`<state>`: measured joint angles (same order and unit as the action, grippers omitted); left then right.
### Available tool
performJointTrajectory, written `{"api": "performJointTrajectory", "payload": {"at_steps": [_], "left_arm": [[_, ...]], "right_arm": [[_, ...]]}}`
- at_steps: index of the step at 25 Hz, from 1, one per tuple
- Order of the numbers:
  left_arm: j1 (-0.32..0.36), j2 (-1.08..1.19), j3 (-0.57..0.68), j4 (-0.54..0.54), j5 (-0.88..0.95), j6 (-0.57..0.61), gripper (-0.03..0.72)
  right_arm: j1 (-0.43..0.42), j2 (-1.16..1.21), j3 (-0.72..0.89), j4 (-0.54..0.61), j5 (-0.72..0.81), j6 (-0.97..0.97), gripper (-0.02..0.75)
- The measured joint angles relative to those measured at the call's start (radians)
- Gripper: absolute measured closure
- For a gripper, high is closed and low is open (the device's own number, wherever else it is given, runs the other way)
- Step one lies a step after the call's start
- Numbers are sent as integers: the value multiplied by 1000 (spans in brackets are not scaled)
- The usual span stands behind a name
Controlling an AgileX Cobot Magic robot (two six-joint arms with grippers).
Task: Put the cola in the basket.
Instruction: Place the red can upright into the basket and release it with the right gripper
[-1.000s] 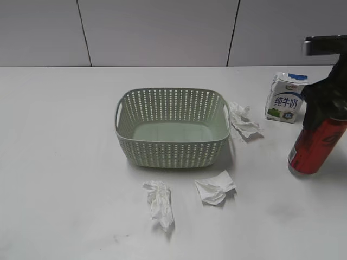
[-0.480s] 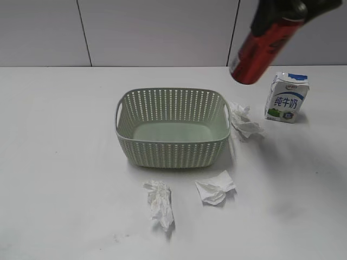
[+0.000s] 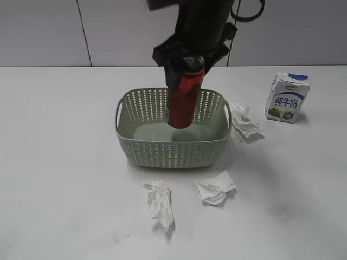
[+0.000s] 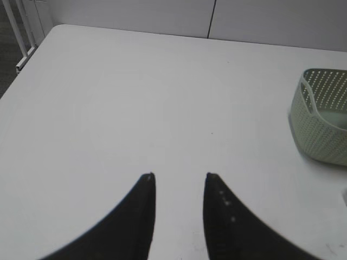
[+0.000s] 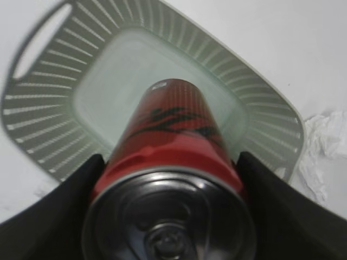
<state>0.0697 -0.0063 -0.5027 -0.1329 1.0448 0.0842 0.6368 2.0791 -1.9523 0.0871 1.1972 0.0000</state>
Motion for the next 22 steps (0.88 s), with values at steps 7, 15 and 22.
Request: {"api": "performJointTrajectory", "payload": {"at_steps": [7,15,22], "left_arm": [[0,0,0,0,0,0,449],[0,0,0,0,0,0,449],[0,0,0,0,0,0,449]], "right_arm": [[-2,124,0,-27,-11,0,216],[-1,149,-12,-13,-37,0,216],[-1,152,-13,48,-16,0,132]]}}
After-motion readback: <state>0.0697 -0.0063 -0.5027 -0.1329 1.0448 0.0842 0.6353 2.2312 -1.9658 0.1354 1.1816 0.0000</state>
